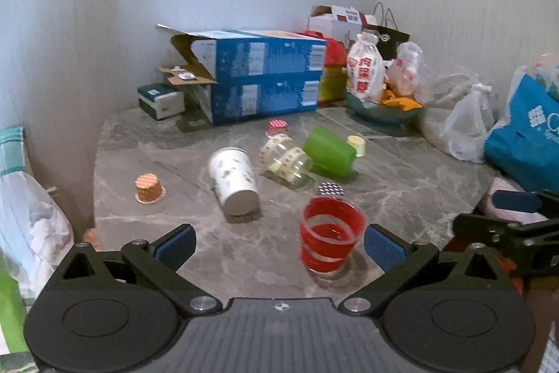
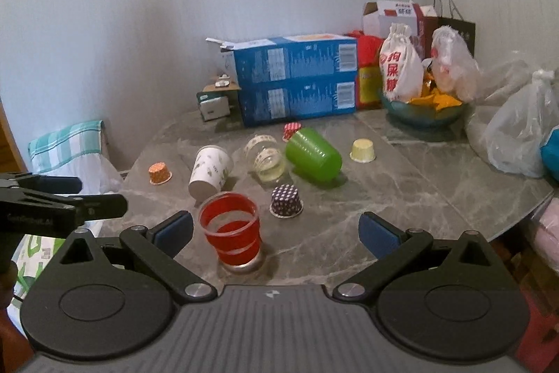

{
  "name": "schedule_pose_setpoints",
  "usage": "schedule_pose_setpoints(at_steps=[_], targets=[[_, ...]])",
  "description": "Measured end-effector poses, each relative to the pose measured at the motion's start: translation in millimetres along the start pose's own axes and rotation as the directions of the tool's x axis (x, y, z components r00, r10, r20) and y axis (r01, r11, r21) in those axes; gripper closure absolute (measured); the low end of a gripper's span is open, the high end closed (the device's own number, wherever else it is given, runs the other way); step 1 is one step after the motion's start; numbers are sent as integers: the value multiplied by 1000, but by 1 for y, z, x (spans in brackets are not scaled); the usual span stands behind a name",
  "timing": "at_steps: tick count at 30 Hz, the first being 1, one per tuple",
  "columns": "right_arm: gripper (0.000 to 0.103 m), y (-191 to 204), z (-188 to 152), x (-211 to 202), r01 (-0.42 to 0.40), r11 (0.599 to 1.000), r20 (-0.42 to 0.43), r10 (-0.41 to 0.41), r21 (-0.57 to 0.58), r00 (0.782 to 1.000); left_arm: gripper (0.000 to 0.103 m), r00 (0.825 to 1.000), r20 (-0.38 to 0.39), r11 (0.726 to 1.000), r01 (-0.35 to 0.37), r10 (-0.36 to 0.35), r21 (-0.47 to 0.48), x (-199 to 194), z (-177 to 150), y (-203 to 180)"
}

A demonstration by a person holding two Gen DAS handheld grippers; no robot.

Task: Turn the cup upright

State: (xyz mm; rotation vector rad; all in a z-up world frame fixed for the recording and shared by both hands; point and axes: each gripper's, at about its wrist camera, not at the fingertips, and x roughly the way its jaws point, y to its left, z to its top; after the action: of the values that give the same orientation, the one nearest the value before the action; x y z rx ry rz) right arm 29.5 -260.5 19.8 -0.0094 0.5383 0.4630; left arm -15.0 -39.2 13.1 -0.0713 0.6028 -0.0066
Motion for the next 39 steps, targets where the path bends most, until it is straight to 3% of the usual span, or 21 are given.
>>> schedule_pose_setpoints(at_steps=[17,39], targets=[[1,-1,-2,2,-63,997,-36,65,45,997,0,999,-32,1000,-21,21,6,1,-3,-8],[1,0,1,5,-67,997,-35,68,44,997,0,999,-32,999,-27,27,-22,4,-3,-1]])
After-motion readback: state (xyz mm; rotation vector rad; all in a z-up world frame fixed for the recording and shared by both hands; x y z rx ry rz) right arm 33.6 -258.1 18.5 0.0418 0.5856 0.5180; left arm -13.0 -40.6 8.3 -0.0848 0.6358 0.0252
